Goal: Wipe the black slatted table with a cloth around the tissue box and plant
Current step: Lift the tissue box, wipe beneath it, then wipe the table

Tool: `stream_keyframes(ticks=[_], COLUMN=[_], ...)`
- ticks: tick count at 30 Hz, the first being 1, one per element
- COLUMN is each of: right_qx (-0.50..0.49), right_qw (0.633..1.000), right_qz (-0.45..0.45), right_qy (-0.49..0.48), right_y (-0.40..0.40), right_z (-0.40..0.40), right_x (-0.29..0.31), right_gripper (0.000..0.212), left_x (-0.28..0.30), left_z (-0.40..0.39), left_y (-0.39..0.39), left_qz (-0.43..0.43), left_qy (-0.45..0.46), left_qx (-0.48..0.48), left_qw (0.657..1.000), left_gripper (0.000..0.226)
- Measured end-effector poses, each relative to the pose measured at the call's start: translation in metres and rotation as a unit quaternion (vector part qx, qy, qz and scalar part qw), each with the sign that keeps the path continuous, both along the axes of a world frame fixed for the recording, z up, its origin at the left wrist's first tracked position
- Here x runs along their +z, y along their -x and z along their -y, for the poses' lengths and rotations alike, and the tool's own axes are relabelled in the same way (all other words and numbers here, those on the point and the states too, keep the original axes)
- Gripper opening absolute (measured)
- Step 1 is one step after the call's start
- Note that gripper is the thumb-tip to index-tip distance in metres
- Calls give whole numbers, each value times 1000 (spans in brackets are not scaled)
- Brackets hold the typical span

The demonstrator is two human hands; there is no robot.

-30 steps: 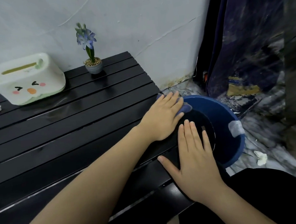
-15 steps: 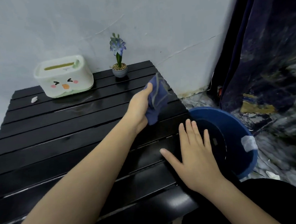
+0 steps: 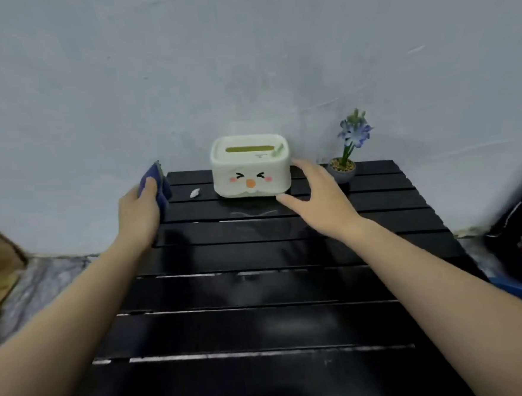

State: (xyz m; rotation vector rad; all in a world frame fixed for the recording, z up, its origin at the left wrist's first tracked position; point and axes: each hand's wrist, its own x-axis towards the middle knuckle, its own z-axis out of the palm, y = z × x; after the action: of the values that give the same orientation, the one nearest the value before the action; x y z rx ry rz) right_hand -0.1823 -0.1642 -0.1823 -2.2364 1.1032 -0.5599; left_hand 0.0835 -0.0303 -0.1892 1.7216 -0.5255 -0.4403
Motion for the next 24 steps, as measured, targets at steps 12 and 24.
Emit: stream_keyframes(ticks=[12,24], right_qx=[41,39], right_qw=[973,933], right_qz=[193,345], right_qy=[-118,-97], right_y=[-63,-28], right_z=[94,82], right_x=[-36,10], right_gripper=[103,63], left_x=[-68,-61], left_z=[77,103], left_y=[-63,8], left_qz=[360,404], left_qy=[-229,-230], left_qx=[-96,-227], left_qw=[899,856], left_gripper=[33,38])
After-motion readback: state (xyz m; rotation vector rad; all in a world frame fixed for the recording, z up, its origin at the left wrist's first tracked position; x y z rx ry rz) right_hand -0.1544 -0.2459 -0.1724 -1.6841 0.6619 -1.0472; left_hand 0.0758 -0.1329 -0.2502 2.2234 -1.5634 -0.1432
